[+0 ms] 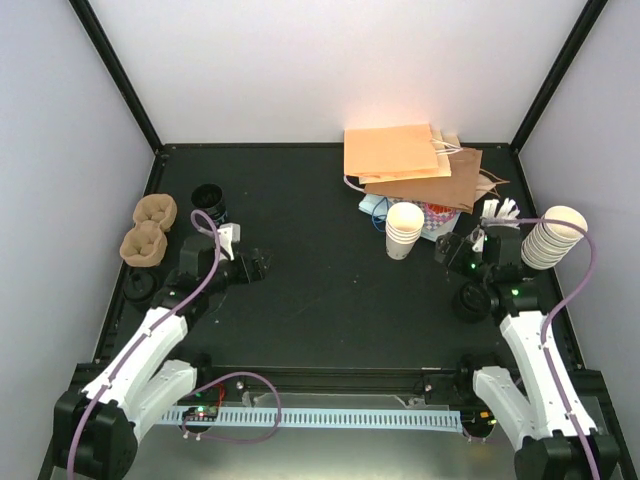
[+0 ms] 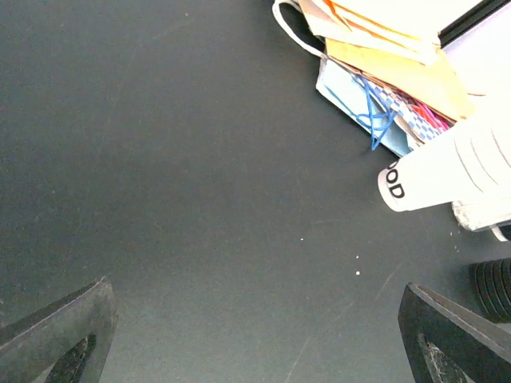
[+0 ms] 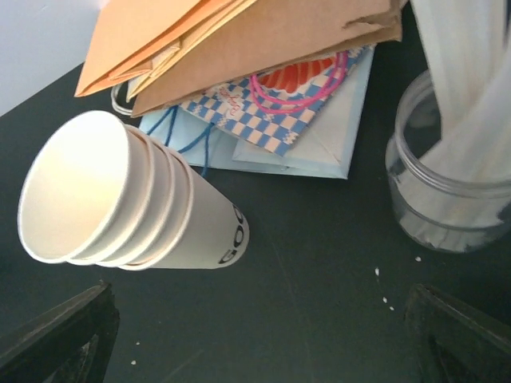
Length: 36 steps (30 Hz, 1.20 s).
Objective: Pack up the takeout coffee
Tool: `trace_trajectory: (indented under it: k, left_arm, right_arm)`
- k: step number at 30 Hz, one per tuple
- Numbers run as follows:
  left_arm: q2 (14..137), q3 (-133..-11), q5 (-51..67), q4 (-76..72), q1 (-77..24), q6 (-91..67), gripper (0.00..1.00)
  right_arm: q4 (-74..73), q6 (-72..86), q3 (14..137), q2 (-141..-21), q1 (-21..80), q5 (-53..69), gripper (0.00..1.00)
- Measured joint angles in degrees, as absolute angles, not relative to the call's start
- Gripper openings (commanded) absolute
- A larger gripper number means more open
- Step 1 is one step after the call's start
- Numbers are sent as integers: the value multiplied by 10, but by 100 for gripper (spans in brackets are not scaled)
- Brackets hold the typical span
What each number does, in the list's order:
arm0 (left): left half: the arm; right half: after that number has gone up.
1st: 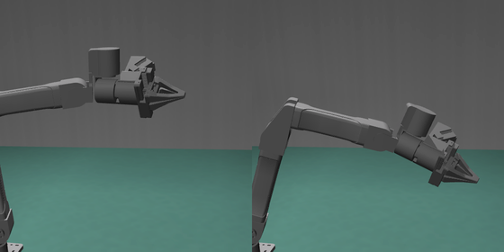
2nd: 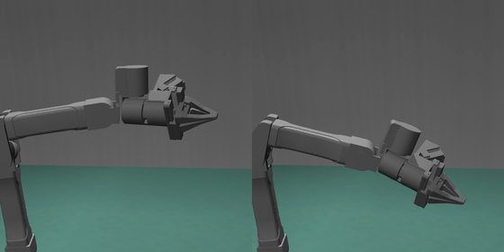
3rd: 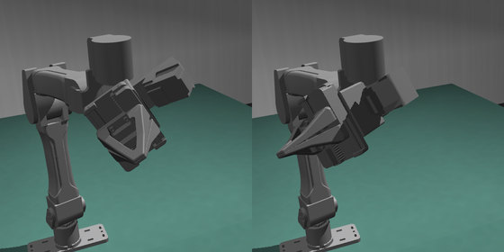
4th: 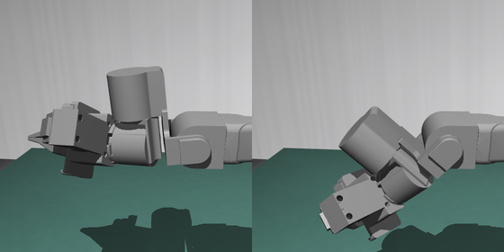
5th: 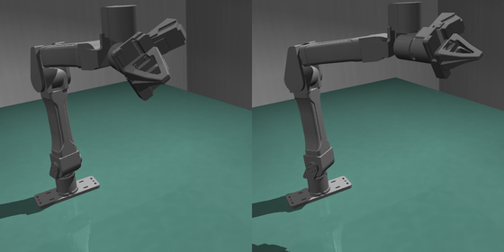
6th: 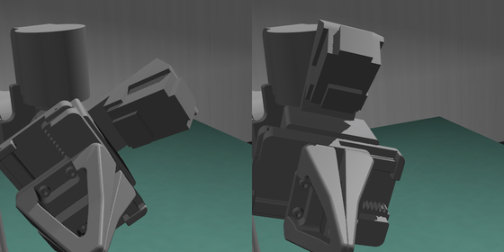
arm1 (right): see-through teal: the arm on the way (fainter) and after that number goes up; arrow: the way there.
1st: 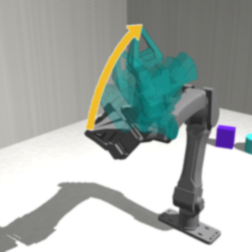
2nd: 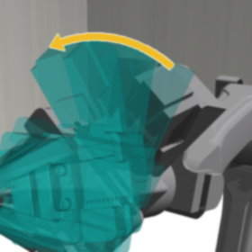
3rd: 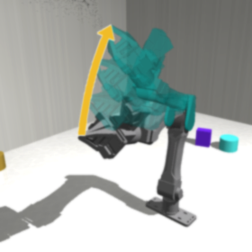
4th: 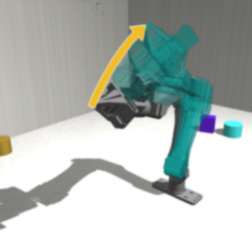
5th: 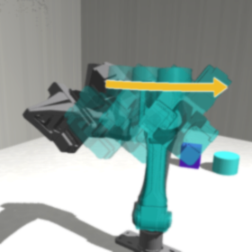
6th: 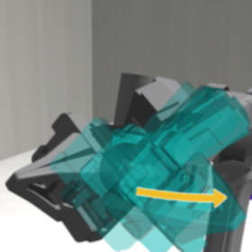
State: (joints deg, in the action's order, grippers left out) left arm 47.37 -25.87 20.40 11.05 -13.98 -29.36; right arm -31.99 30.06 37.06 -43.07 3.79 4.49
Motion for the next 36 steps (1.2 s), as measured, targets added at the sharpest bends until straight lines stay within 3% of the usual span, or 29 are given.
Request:
trace_trajectory:
  k: [8, 23, 30, 36]
  left_arm:
    - [485, -304, 206, 116, -140, -278, 99]
    - [553, -363, 200, 130, -140, -276, 99]
    - [701, -419, 257, 60, -156, -345, 97]
    - [900, -545, 322, -33, -193, -422, 86]
  right_arm:
    - [-338, 277, 485, -526, 45, 51, 100]
    - [-401, 284, 718, -741, 161, -41, 100]
    - [-407, 284, 791, -798, 171, -39, 100]
    - [-398, 284, 778, -785, 172, -30, 100]
